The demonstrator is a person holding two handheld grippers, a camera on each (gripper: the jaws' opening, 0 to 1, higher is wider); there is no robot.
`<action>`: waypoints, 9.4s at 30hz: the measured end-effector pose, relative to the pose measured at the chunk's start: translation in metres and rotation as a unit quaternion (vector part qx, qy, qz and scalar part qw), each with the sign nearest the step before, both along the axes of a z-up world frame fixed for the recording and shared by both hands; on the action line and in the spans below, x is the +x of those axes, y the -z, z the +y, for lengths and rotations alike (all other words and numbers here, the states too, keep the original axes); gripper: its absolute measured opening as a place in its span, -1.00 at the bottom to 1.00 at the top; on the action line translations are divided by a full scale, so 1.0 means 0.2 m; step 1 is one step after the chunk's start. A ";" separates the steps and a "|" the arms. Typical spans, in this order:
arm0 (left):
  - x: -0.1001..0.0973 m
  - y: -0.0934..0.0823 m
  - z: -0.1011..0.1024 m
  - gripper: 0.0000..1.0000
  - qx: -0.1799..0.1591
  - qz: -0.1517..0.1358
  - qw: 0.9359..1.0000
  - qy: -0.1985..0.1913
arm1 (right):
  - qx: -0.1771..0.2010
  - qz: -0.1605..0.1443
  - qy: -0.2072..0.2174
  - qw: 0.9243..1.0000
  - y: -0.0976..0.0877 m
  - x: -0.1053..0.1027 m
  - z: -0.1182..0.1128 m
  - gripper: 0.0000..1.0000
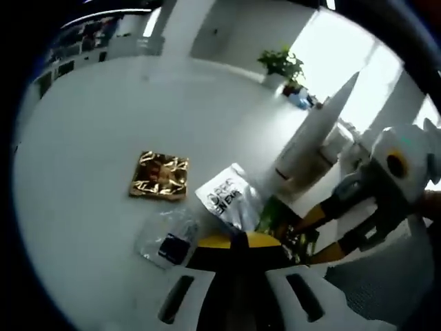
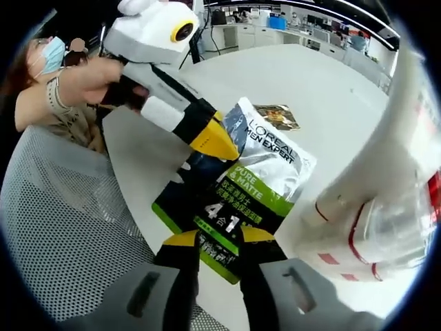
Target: Arrange the skincare products in the storage area until every visible bottle or jar stands upright without overlapping.
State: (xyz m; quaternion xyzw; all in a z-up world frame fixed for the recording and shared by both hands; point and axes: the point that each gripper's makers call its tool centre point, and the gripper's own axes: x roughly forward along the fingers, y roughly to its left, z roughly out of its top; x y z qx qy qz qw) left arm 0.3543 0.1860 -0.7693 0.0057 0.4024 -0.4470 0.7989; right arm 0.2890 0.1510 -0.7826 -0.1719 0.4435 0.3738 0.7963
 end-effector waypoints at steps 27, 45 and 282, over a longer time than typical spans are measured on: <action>0.20 -0.01 0.20 -1.00 0.113 -0.128 0.985 0.019 | -0.010 -0.003 0.003 1.000 0.00 0.01 -0.05 -0.60; 0.27 0.05 0.22 -1.00 0.200 -0.192 0.956 0.093 | -0.008 0.001 0.011 1.000 0.01 0.01 -0.06 -0.62; 0.38 0.05 0.30 -0.09 0.158 -0.107 0.980 0.056 | 0.023 -0.143 0.151 0.978 -0.57 0.12 -0.65 0.99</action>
